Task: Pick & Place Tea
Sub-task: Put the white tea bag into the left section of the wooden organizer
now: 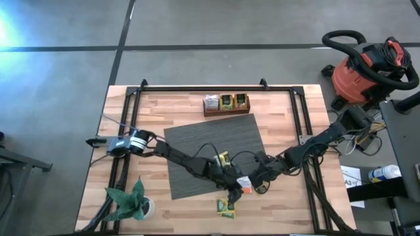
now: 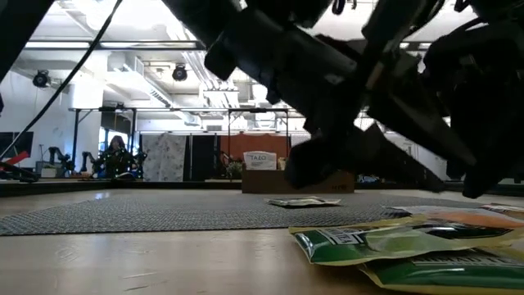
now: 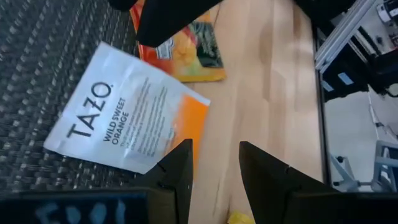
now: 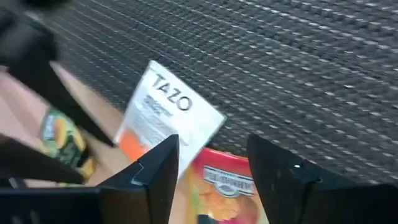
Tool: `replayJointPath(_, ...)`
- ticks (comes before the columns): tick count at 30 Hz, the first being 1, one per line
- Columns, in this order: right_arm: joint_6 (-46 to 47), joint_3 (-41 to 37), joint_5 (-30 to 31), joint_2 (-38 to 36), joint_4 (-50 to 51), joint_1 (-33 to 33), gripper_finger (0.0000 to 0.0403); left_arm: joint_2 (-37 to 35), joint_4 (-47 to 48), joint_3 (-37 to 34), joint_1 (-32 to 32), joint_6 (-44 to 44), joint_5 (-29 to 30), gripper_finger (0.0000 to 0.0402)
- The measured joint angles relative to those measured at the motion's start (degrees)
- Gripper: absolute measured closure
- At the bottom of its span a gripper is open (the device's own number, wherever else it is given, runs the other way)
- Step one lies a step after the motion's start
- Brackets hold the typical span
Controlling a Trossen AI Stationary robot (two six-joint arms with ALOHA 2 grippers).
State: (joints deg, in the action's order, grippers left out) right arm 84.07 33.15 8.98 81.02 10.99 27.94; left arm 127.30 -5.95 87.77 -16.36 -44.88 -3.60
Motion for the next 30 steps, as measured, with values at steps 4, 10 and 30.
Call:
replayJointPath(4, -0.07, 0.02, -0.05, 0.08, -1.48, 0.02, 0.0222, 1.67, -1.49, -0.03, -0.04, -0.27, 0.01, 0.0278)
replayJointPath(10, -0.13, -0.02, -1.96, 0.10, -2.73, 0.02, 0.0227, 2.92, -1.67, -0.02, -0.04, -0.75, 0.24, 0.0278)
replayJointPath(30, 1.40, -4.58, -1.40, 0.10, -8.80, -0.19, 0.0245, 3.02, -2.65, -0.70, 0.56, 0.04, 3.01, 0.0278)
